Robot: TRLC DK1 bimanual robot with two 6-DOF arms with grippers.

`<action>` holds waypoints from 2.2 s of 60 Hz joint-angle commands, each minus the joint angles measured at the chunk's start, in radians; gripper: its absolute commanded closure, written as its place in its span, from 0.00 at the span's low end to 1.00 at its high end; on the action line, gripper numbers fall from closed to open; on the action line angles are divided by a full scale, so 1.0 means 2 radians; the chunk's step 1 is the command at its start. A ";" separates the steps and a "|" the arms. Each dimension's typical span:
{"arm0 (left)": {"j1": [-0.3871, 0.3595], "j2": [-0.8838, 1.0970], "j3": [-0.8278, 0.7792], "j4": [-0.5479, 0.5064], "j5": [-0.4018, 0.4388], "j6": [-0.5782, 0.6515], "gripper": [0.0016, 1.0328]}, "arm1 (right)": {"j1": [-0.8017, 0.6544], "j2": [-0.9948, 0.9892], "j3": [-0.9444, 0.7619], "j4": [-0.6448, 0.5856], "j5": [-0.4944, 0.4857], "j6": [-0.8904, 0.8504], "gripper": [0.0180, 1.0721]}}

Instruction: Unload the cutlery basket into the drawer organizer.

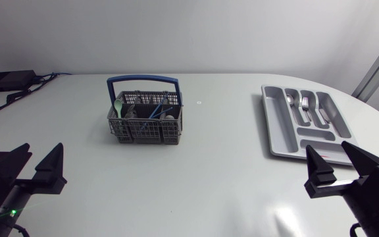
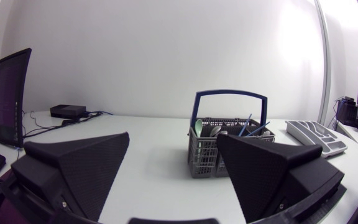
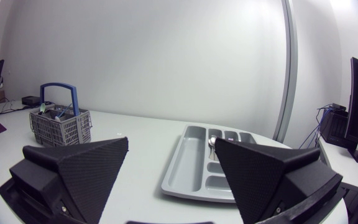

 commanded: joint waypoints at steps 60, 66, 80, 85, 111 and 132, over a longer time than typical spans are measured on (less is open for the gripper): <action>-0.079 0.413 0.277 -0.013 -0.002 0.018 0.17 | 0.044 0.282 0.145 0.060 0.023 0.042 0.05; -0.100 0.459 0.312 -0.019 -0.002 0.022 0.17 | 0.060 0.326 0.172 0.057 0.035 0.048 0.05; -0.116 0.582 0.399 -0.058 0.008 0.141 0.18 | 0.107 0.417 0.255 -0.023 0.053 0.045 0.05; -0.118 0.621 0.425 -0.072 0.009 0.157 0.17 | 0.122 0.468 0.295 -0.074 0.051 0.031 0.05; -0.119 0.748 0.489 -0.055 0.184 0.270 0.22 | 0.142 0.580 0.377 -0.175 -0.107 -0.073 0.05; -0.128 0.797 0.483 0.037 0.242 0.357 0.55 | 0.180 0.631 0.386 -0.158 -0.106 -0.069 0.05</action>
